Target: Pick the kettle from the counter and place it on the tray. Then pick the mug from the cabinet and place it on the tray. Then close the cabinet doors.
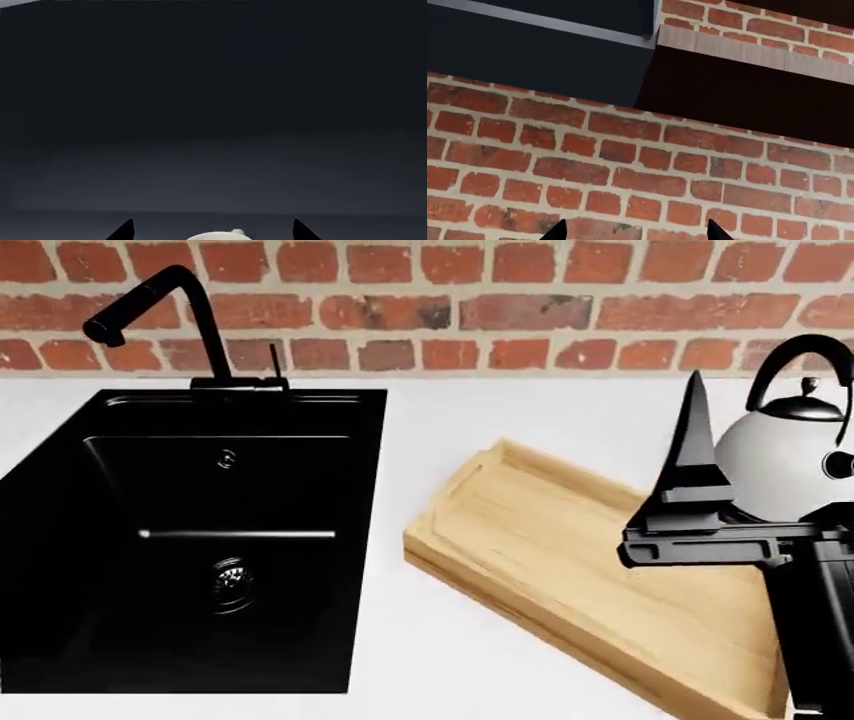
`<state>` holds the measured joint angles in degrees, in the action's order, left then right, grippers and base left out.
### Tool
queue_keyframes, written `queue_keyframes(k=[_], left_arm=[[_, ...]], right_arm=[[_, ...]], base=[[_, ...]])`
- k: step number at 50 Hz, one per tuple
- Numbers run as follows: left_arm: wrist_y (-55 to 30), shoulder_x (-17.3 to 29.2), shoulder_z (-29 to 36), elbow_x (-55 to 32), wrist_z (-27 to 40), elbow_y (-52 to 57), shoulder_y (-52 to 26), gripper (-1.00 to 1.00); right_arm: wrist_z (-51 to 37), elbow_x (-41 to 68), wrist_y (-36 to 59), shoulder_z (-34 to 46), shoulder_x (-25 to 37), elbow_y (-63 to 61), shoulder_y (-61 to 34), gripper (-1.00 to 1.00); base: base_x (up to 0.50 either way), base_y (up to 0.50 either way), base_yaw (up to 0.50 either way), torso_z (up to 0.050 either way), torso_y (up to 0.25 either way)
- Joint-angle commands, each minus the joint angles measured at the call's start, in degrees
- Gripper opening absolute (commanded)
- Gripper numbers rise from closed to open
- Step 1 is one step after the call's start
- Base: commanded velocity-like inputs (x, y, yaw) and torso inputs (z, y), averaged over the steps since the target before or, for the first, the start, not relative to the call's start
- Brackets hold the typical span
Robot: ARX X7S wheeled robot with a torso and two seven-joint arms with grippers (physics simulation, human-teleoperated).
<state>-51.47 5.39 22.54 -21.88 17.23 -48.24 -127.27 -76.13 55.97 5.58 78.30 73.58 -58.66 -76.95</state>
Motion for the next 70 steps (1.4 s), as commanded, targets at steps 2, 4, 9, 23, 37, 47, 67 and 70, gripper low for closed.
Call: queue_keyframes(k=[2,4,9,23,37,47,67,70], left_arm=[[0.3,0.5,0.3,0.0,0.2,-0.4,0.4,1.00],[0.4,0.6,0.4,0.1,0.2,-0.5,0.5,1.00],[1.0,0.8,0.7,0.4,0.3,-1.8,1.2,1.00],[-1.3,2.0,0.6,-0.8,1.1,-2.4,10.9,1.00],[-1.2,3.4,-0.4,-1.9,2.0,-1.2,17.2,-1.00],[2.3,4.6,-1.1,-1.6,3.0,3.2,16.3,-1.00],[-5.4,5.4,-3.0,-4.8,2.8,16.2,1.9,-1.00],[-8.3,5.7,-3.7,-6.0,3.4,19.4,1.3,-1.00]], right_arm=[[-0.3,-0.3,0.1,0.9,-0.7,0.4,-0.1,1.00],[-0.4,-0.4,0.1,0.9,-0.8,0.5,-0.1,1.00],[-0.6,-1.7,-0.8,0.9,-0.6,0.4,0.4,1.00],[-0.2,-3.8,-2.8,1.9,-1.9,2.6,2.5,1.00],[0.2,-4.0,-2.7,2.1,-3.8,4.1,3.1,1.00],[0.2,-4.7,-3.2,2.3,-4.1,4.7,3.9,1.00],[-3.1,-2.2,0.7,1.6,-3.2,-0.7,1.7,1.00],[-3.9,-3.0,-0.5,5.3,-2.4,-1.3,-0.9,1.00]], base=[[0.50,0.00,0.00,0.000,0.005],[0.50,0.00,0.00,0.000,0.000],[0.30,0.00,0.00,0.000,0.005],[0.00,0.00,0.00,0.000,0.000],[0.00,0.00,0.00,0.000,0.000],[0.00,0.00,0.00,0.000,0.000],[-0.18,0.00,0.00,0.000,0.000],[-0.50,0.00,0.00,0.000,0.000]])
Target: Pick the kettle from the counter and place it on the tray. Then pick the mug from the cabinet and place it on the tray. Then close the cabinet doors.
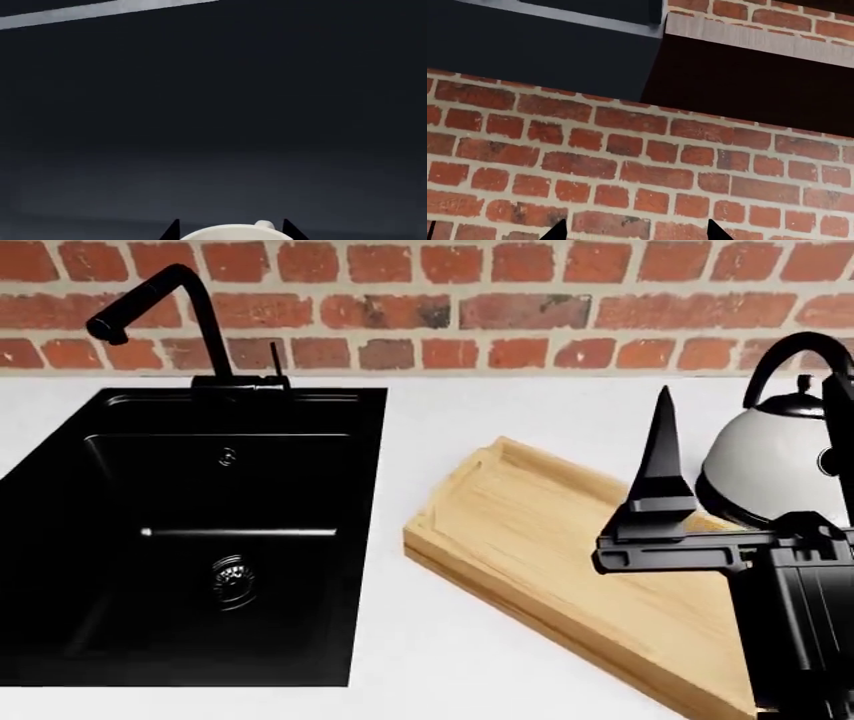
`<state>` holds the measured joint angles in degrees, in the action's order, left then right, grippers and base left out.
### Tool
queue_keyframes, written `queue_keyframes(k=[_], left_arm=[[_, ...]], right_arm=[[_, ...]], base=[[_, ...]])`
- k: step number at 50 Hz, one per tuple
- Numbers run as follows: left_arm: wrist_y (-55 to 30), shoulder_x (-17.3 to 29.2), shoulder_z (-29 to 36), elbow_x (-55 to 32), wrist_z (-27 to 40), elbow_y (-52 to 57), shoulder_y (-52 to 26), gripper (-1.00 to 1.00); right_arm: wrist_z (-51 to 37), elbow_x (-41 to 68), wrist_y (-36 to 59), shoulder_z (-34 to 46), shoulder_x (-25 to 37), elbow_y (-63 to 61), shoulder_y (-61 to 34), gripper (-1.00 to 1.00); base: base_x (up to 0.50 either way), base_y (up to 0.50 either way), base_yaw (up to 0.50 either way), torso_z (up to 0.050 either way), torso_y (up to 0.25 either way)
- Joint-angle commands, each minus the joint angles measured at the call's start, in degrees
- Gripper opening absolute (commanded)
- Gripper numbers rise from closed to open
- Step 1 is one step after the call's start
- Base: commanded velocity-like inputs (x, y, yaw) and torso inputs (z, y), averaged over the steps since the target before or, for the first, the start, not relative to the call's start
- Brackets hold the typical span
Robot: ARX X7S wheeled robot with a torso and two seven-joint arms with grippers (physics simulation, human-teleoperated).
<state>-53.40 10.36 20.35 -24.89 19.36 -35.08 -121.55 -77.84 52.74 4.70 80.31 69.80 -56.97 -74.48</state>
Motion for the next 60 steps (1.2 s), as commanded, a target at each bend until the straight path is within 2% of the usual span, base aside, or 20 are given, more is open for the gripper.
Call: queue_keyframes(k=[1,7,12,20,23,26,31,37,60], left_arm=[[-7.4,0.8,-1.8,-3.6,1.4,7.7,-4.3,-1.00],[-13.9,1.9,-4.1,-7.9,2.4,18.4,-1.1,-1.00],[-21.6,2.4,-8.9,-14.2,5.5,32.5,5.4,-1.00],[-36.2,0.6,-21.4,-28.1,13.0,54.1,20.2,-1.00],[-36.3,1.0,-23.2,-35.7,18.1,57.0,25.5,-1.00],[-35.5,0.8,-23.2,-39.8,20.3,59.7,31.2,-1.00],[-29.6,1.8,-18.5,-37.1,17.3,61.3,39.5,-1.00],[-24.7,2.2,-14.8,-33.9,14.7,60.2,44.8,-1.00],[-20.4,3.3,-12.0,-31.2,13.2,56.1,45.8,-1.00]], right_arm=[[-2.5,-0.2,-0.5,5.6,1.7,-3.0,-5.1,1.00],[-5.3,-1.5,-4.9,19.2,1.7,-3.0,-15.6,1.00],[-6.4,-2.5,-6.2,22.1,0.8,-2.9,-17.5,1.00],[-7.7,-4.4,-8.0,26.0,-0.1,-2.9,-19.4,1.00],[-8.0,-4.6,-8.4,27.1,-0.3,-2.9,-20.1,1.00],[-8.4,-4.8,-8.8,28.0,-0.5,-2.8,-20.8,1.00],[-8.0,-4.9,-10.2,28.6,-0.3,-2.3,-20.8,1.00],[-7.0,-5.6,-12.5,28.8,0.2,-1.1,-19.5,1.00],[-5.9,-5.8,-13.9,28.4,1.2,-0.3,-18.5,1.00]], base=[[-0.50,0.00,0.00,0.000,0.000],[-0.50,0.00,0.00,0.000,0.000],[-0.16,0.00,0.00,0.000,0.000],[0.00,0.00,0.00,0.000,0.000],[0.00,0.00,0.00,0.000,0.000],[0.00,0.00,0.00,0.000,0.000],[0.00,0.00,0.00,0.000,0.000],[0.00,-0.48,0.00,0.000,0.000],[0.00,-0.50,0.00,0.000,0.000]])
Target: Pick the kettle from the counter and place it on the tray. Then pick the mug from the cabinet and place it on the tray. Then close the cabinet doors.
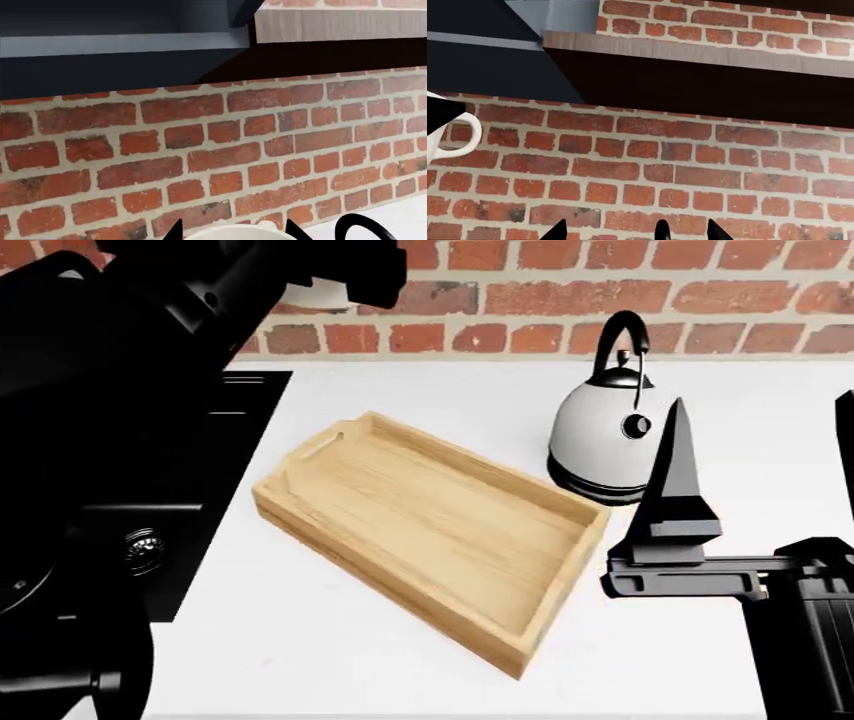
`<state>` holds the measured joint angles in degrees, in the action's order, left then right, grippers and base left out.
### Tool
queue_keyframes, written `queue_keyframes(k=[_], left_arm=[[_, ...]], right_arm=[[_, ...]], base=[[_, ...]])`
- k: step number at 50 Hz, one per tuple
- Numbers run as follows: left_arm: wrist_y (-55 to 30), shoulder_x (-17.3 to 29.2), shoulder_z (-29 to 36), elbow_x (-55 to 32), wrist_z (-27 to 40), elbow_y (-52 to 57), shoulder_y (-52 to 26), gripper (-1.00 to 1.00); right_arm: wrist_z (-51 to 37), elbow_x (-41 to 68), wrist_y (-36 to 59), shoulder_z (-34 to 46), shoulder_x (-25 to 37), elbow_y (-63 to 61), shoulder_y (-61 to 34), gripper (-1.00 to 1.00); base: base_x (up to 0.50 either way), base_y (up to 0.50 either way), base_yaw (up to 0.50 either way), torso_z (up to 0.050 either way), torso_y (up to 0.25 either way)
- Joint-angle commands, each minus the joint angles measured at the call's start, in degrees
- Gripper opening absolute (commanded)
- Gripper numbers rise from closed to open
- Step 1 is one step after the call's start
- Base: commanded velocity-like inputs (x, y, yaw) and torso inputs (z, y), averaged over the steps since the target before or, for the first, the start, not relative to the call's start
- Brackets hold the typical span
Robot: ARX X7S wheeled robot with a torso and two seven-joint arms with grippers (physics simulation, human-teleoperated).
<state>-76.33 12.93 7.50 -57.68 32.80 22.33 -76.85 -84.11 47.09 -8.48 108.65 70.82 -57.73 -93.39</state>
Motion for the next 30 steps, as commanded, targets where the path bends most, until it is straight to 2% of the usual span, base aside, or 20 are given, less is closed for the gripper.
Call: queue_keyframes(k=[1,5,17,30], left_arm=[[2.9,0.8,1.0,2.0,-0.4,-1.7,1.1,-1.00],[4.6,1.5,1.5,3.4,-1.2,-3.5,1.4,-1.00],[15.4,2.3,6.8,12.8,-5.9,-16.1,4.0,-1.00],[29.9,-1.2,12.5,21.6,-11.6,-35.5,8.4,-1.00]], right_arm=[[0.4,-0.3,-0.8,0.0,0.2,0.5,0.5,1.00],[0.4,-0.6,-0.8,0.1,0.1,0.9,0.9,1.00],[-0.9,-2.1,1.4,0.1,-1.1,1.1,1.7,1.00],[0.1,-3.2,-1.0,0.2,-2.0,4.3,4.3,1.00]], base=[[0.00,-0.50,0.00,0.000,0.010],[0.00,-0.50,0.00,0.000,0.000],[0.00,0.00,0.00,0.000,0.001],[0.00,0.00,0.00,0.000,0.001]])
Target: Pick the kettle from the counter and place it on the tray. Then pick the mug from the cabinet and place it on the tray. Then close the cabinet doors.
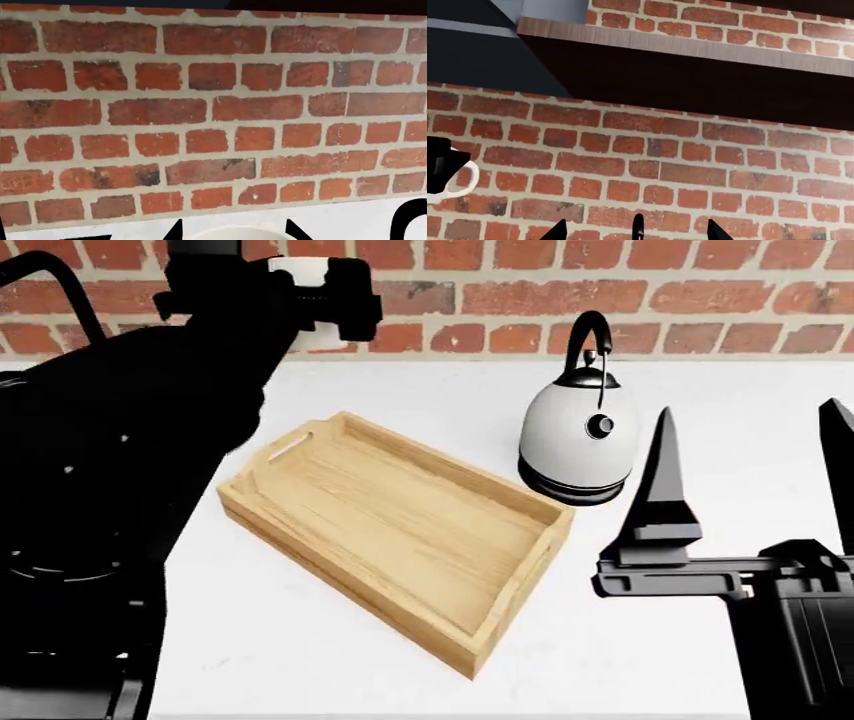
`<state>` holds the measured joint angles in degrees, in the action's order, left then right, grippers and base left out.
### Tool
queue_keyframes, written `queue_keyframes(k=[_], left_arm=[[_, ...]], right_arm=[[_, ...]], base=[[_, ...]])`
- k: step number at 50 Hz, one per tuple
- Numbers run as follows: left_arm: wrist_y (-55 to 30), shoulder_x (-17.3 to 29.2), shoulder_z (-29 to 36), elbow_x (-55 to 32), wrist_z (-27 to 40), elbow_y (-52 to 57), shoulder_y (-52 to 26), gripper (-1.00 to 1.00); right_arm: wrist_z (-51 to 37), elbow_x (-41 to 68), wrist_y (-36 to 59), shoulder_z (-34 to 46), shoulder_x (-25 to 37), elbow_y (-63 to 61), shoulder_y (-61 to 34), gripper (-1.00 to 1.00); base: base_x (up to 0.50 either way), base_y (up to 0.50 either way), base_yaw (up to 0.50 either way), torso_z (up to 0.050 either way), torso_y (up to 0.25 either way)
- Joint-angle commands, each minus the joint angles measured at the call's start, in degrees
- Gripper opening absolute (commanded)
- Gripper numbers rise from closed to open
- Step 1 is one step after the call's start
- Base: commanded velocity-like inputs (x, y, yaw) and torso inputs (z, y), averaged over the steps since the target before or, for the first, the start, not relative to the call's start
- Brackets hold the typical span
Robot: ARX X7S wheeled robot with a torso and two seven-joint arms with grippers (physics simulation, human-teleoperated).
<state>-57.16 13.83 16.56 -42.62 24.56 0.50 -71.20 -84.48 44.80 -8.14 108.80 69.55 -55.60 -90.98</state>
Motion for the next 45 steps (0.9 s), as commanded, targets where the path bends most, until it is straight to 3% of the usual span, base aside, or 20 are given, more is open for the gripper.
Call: queue_keyframes(k=[1,10,43,44,45], left_arm=[[11.5,-2.4,3.5,6.9,-3.5,-15.0,2.9,-1.00],[18.2,-4.1,4.7,9.3,-5.4,-23.7,5.9,-1.00],[24.1,-5.5,6.8,10.1,-8.2,-31.7,9.9,-1.00],[24.1,-5.5,6.9,10.0,-8.3,-31.8,9.9,1.00],[24.1,-5.4,6.9,10.0,-8.4,-31.7,9.9,1.00]], right_arm=[[0.6,-0.9,-1.6,0.1,-0.8,2.5,2.0,1.00],[1.0,-0.6,-2.0,-0.3,-1.2,3.4,2.6,1.00],[1.3,-1.3,-2.9,-1.3,-1.6,4.8,4.9,1.00],[1.3,-1.3,-2.8,-1.3,-1.7,4.8,4.9,1.00],[1.4,-1.2,-2.8,-1.3,-1.8,4.9,4.9,1.00]], base=[[0.00,0.00,0.00,0.000,0.000],[0.00,0.00,0.00,0.000,0.001],[0.00,0.00,0.00,0.000,0.001],[0.00,0.00,0.00,0.000,0.000],[0.00,0.00,0.00,0.000,0.000]])
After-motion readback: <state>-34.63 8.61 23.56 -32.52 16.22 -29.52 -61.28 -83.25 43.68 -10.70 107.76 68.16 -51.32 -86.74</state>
